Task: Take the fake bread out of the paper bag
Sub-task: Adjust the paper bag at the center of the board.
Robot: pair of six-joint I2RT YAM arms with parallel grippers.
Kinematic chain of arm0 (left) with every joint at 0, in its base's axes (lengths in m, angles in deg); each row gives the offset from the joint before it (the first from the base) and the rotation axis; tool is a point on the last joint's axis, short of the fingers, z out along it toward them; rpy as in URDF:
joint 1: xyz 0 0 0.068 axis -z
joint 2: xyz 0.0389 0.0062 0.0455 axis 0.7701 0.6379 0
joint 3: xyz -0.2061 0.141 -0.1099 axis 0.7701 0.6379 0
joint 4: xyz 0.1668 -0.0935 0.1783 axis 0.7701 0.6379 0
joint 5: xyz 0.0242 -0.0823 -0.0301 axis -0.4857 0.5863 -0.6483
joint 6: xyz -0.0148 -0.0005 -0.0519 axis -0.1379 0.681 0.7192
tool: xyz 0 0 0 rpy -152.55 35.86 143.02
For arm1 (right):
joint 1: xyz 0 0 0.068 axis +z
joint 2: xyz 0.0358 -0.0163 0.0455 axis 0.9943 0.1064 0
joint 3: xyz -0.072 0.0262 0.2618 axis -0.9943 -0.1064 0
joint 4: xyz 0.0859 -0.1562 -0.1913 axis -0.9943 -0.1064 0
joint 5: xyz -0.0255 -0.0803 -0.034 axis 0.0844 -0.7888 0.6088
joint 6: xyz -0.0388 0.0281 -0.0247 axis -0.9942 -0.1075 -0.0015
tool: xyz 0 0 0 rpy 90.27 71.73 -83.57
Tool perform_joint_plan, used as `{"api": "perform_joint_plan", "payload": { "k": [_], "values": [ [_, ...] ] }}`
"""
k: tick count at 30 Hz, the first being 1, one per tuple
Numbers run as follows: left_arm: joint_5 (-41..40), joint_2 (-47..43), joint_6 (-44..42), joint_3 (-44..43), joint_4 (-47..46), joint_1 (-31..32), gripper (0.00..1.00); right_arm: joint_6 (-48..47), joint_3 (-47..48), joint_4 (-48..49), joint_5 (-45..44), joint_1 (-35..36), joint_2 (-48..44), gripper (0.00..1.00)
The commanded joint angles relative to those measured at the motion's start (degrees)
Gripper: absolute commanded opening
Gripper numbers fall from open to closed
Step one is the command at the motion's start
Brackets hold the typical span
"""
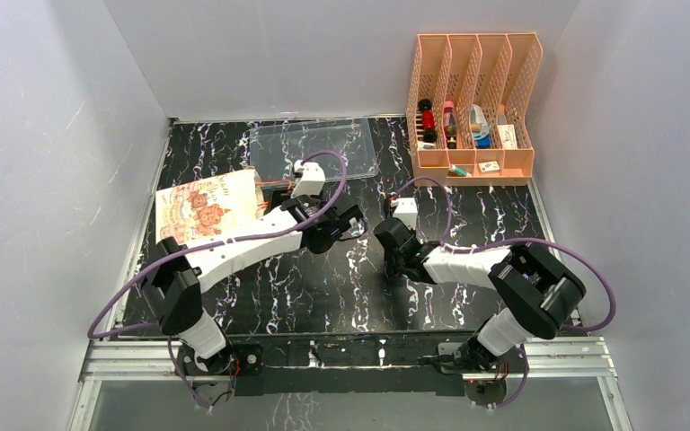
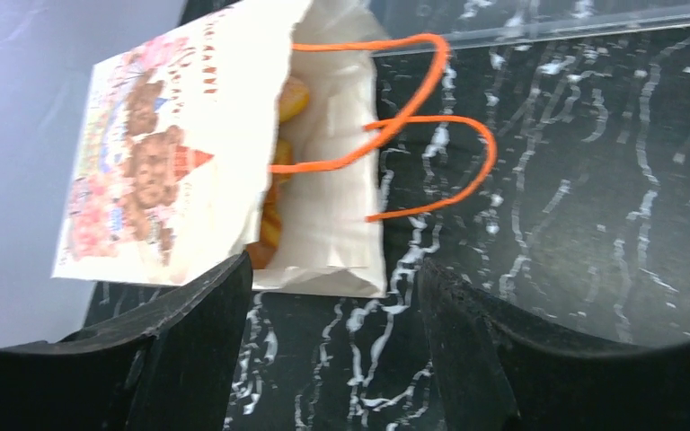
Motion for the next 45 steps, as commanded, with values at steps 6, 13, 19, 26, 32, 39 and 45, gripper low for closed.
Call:
{"api": "perform_joint_plan", "payload": {
  "k": [6,13,19,26,32,39,45],
  "values": [
    [-14.72,2.85,25.77,-3.39,30.45,-2.05,0.77,-1.19,0.65,0.03,1.52,0.34,-2.01,0.00],
    [-15.55,2.17,31.71,-1.71,30.50,-10.22,0.80,-3.77,0.25,1.59,1.88,1.24,-2.15,0.00],
    [-16.22,3.48,31.39,-1.26,30.48,-11.13,0.86,-5.28,2.45,2.00,2.07,3.67,0.48,0.00],
    [-11.89,1.97,26.76,-1.54,28.51,-8.25,0.92,-5.40,4.14,1.18,0.52,5.66,2.46,0.00],
    [-3.54,-6.63,3.70,5.79,6.76,-5.68,0.98,-5.49,5.14,0.84,0.57,5.95,3.48,0.00],
    [-3.39,-8.58,-4.24,12.16,-4.76,-7.98,0.98,-5.58,5.71,0.56,0.41,6.13,4.05,0.00],
    [-3.95,-3.22,-6.25,11.63,-8.43,-10.56,0.98,-5.97,6.17,0.52,0.27,6.13,4.57,0.00]
  ]
}}
